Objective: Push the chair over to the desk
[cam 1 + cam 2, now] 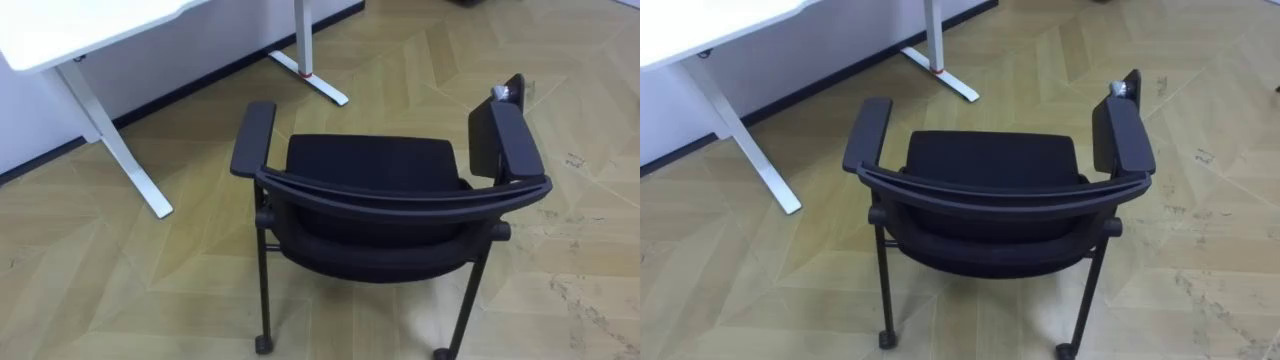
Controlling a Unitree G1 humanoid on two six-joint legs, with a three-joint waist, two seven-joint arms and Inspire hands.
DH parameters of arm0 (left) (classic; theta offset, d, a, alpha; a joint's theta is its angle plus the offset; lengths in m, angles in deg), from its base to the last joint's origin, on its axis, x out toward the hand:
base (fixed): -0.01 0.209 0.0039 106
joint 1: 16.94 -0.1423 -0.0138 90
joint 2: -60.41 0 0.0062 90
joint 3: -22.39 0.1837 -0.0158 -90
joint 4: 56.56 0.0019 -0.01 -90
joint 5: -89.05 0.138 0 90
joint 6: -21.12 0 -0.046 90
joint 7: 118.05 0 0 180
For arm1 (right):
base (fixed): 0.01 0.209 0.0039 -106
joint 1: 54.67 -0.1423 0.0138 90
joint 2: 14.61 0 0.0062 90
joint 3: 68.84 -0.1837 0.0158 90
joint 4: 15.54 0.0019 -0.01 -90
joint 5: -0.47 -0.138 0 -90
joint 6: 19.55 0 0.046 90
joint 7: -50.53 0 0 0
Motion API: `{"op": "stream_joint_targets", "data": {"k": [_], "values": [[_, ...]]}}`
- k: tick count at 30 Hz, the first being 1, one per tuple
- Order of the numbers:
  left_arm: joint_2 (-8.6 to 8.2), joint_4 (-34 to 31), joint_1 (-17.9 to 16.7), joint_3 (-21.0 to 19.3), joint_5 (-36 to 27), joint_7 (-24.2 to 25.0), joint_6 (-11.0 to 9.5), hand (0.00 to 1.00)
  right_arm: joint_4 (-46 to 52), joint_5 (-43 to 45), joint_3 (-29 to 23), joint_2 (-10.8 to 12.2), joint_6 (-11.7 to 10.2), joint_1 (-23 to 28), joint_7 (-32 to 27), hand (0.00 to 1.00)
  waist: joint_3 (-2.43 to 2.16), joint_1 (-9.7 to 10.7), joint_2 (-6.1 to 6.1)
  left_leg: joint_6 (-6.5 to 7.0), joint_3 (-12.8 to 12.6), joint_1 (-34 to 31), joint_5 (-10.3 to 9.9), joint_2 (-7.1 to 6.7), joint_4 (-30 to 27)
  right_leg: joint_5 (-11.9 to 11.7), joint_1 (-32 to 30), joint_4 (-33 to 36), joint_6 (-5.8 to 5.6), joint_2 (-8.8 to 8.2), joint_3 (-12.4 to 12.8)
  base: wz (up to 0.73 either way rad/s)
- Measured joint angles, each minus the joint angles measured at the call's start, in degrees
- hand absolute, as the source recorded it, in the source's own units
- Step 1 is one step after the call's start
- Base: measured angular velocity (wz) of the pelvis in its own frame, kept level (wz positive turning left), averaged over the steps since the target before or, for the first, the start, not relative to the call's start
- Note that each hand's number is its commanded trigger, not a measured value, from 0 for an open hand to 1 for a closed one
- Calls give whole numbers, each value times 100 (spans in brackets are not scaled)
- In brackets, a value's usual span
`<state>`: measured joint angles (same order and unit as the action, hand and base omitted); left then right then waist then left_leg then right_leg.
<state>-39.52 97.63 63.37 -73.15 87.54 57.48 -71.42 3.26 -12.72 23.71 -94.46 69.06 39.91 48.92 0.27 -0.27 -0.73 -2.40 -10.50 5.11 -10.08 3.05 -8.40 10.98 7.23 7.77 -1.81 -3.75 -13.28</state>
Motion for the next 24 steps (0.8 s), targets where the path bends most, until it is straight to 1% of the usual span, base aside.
{"op": "stream_joint_targets", "data": {"k": [6, 11, 15, 18, 24], "values": [[0, 9, -5, -43, -4, -39, -2, 0, -13, -43, -3, -4, -31, 2, 51, 0, -18, -1, 0, 0, 5, -44, 1, -5, -2, 0, -22, 5, 1, -4, -12, 0], [0, 8, -7, 3, -4, -108, -4, 0, -14, -99, -5, -3, -29, 14, 34, 0, -11, 19, -25, 0, 34, -44, 1, -15, -2, 0, 24, 5, 0, -17, -77, 3], [1, 10, -26, 2, -4, -177, -5, 0, -15, -98, -10, -3, -29, 21, 27, 0, -13, 19, -42, 2, 39, -39, 1, -16, -14, -1, 40, 8, 0, -18, -81, 0], [1, 9, -46, -1, -6, -210, -6, 0, -13, -95, -108, 1, -30, 49, 25, 0, -11, 18, -45, 2, 46, -37, 1, -16, -28, 0, 53, 3, 0, -20, -80, 0], [-1, 20, -119, -136, -29, -229, 4, 0, 0, -98, -170, 1, -19, 72, 28, 0, -18, 9, -58, 2, 47, -40, 2, -23, -32, 3, -11, -10, -5, -24, -86, 0]]}}
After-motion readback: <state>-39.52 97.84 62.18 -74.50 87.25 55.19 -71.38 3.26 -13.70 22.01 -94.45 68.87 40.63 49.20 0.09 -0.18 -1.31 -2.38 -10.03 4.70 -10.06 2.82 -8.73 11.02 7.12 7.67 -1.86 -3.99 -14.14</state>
